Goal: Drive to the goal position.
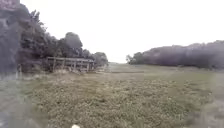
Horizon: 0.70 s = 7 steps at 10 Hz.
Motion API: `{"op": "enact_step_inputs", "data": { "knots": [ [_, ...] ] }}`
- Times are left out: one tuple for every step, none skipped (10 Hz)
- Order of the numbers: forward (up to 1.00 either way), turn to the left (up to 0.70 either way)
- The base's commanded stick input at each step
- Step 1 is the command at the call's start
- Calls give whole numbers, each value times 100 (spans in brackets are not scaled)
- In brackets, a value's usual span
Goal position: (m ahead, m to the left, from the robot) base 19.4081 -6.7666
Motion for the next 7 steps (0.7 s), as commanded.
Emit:
{"op": "enact_step_inputs", "data": {
  "knots": [
    [50, -50],
    [50, -50],
    [50, -50],
    [50, -50],
    [50, -50],
    [50, -50],
    [50, -50]
  ]
}}
